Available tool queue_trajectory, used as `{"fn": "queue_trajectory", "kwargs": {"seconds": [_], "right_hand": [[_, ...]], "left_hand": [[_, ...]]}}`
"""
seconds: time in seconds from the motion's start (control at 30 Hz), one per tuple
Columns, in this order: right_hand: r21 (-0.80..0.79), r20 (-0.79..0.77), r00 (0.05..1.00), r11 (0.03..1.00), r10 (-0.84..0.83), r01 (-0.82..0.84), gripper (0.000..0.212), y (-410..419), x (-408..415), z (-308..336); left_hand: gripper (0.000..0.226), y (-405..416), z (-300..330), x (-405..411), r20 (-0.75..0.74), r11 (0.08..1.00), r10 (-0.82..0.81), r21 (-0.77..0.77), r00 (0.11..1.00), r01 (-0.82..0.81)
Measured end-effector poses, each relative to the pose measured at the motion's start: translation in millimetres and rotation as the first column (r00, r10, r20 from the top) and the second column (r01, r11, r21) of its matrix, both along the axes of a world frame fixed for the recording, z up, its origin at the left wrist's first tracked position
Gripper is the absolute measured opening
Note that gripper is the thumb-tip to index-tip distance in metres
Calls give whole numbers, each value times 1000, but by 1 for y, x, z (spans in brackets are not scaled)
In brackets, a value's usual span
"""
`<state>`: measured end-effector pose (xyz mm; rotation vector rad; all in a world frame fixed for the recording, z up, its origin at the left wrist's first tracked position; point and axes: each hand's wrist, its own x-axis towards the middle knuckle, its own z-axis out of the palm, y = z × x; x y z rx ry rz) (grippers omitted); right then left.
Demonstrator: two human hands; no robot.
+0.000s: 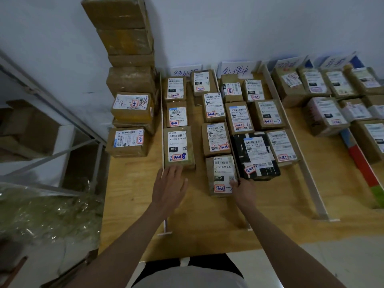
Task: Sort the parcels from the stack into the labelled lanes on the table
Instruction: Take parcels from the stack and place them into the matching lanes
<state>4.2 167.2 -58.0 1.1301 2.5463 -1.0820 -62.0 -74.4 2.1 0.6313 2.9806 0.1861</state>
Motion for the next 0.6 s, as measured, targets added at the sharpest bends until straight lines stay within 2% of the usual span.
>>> {"fn": "queue_trajectory", "kwargs": {"seconds": [0.27,0.37,0.5,0.6], "right_hand": [[-17,-90,990,994,-105,103,34,-9,9,8],[107,-94,995,994,34,-24,48,-17,22,17],[257,-18,957,926,290,-276,61,-24,34,19],[263,10,943,909,332,-322,63,-25,35,17]], "left_hand": [[47,-3,2,7,-29,1000,13,4,999,-13],[45,-5,-1,10,-8,1000,17,2,1000,-17],[47,-4,-2,15,14,999,34,-5,999,-34],[45,-2,-2,20,7,999,37,-2,999,-37]]}}
